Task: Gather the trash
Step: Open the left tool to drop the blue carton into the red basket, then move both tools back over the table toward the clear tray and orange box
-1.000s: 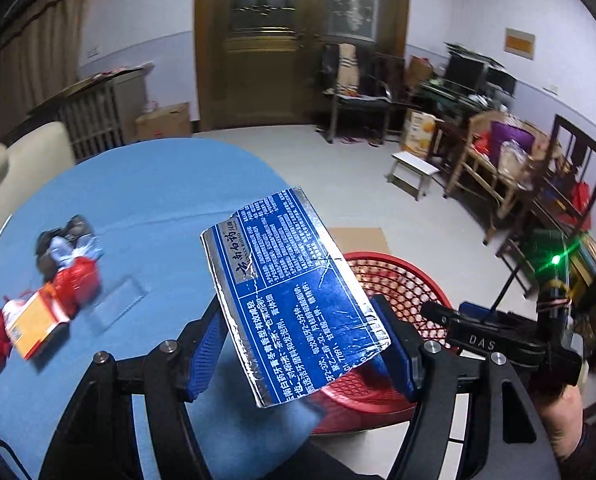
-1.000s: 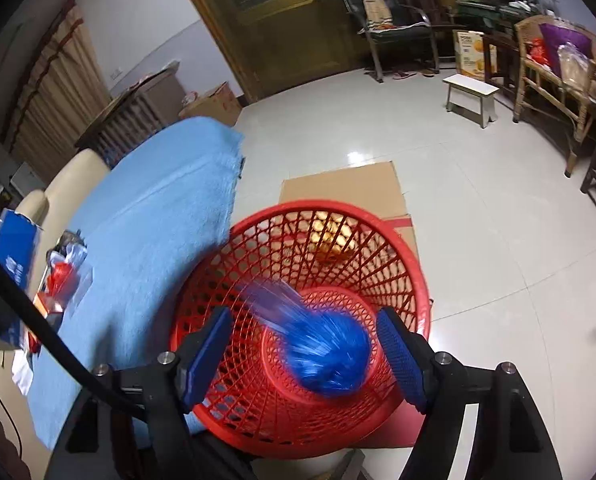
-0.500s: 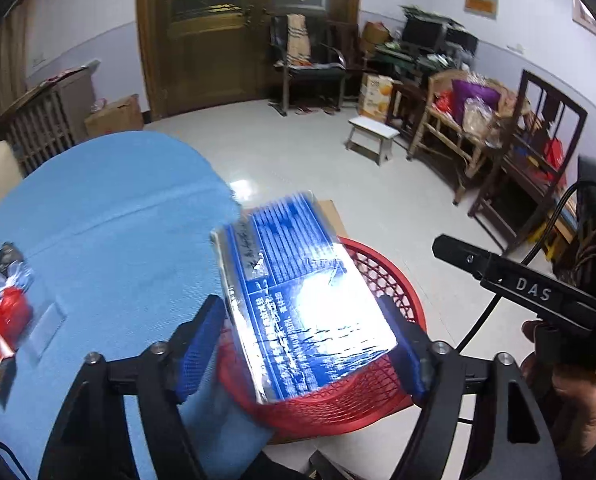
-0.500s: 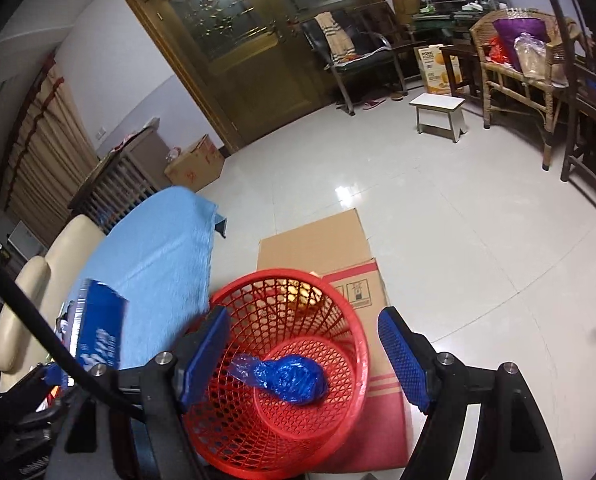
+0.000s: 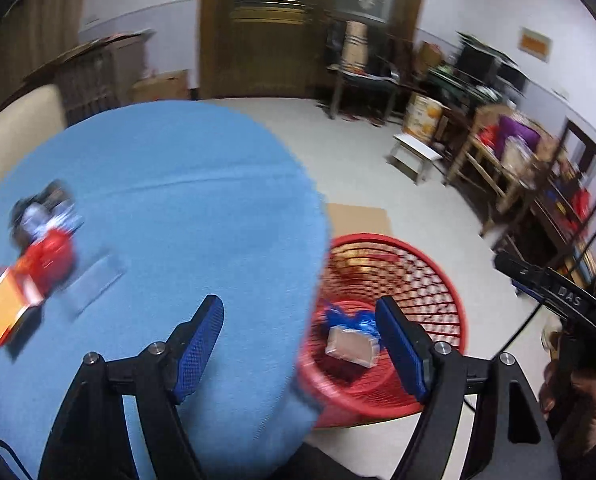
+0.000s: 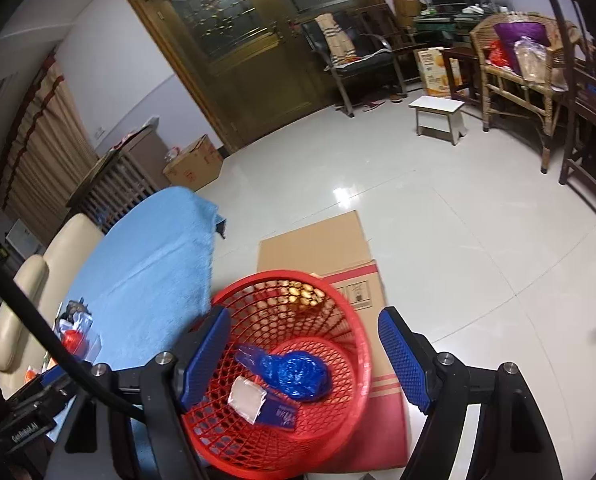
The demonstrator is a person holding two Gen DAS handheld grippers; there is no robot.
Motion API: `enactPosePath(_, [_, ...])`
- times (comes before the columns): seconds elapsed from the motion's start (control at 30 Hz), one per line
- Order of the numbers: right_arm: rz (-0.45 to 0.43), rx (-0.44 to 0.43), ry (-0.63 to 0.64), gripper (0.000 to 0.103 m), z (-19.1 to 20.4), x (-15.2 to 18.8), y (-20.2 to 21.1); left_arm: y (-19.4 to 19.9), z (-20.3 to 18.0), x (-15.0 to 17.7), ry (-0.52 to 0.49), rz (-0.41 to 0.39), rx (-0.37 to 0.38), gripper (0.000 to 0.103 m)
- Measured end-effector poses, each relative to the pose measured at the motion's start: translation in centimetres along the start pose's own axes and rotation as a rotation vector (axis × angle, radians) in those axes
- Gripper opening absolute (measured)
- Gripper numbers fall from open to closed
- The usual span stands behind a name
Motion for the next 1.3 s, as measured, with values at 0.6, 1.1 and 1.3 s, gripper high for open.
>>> enactPosePath(0.6, [0.097, -0.186, 0.295, 0.079, 17.3, 2.8, -2.3, 6.6, 20.8, 2.9, 0.414, -0.133, -0.226, 0.079])
enactPosePath(1.1, [0.143, -0.412, 0.656, 0.103, 35.8, 3.5, -7.8, 8.3, 26.4, 4.5, 0.514, -0.156, -0.249, 0.079])
enactPosePath(1.3, [0.164, -0.394, 0.784, 0.103, 39.8, 3.5, -11.2, 8.6, 27.6, 4.1, 0.534, -0.164, -0.257, 0.079])
Point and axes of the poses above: each gripper's, at about its wrist camera, not at the fingertips, and y roughly against the way its jaws point, z to its left, x to its underside, the point moved 8 cm from there along -y, roughly the way its jaws point, and after that the axes turned 14 degrees about y, right-handed, at the moved point
